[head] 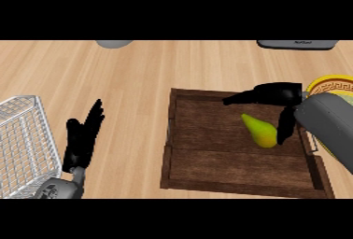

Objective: Pick the pear from the tray and place it in the plate

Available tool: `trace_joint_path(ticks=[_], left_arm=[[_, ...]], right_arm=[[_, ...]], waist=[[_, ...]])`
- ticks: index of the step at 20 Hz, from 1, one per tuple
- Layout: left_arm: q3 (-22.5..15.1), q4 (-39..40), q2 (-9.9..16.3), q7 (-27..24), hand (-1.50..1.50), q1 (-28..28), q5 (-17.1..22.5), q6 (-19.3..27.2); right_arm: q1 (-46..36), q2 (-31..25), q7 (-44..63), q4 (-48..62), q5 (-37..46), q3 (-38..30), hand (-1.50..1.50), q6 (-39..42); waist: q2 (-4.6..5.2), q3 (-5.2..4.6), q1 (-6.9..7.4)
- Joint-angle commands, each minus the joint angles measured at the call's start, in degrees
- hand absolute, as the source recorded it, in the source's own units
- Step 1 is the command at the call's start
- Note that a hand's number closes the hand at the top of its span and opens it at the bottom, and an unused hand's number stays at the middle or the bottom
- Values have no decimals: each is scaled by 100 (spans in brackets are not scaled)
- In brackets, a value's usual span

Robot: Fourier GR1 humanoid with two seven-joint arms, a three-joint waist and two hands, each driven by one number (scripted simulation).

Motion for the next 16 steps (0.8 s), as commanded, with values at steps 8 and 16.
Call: trace_joint_path(ticks=[8, 16], left_arm=[[169, -19, 59, 195, 0, -103, 42, -135], [72, -404, 81, 206, 0, 235, -105, -101]], right_arm=[[-255, 307, -1146, 819, 76, 475, -150, 530], [-123, 265, -1475, 777, 236, 862, 150, 23]], waist=[[3, 7, -28], [-31, 9, -42]])
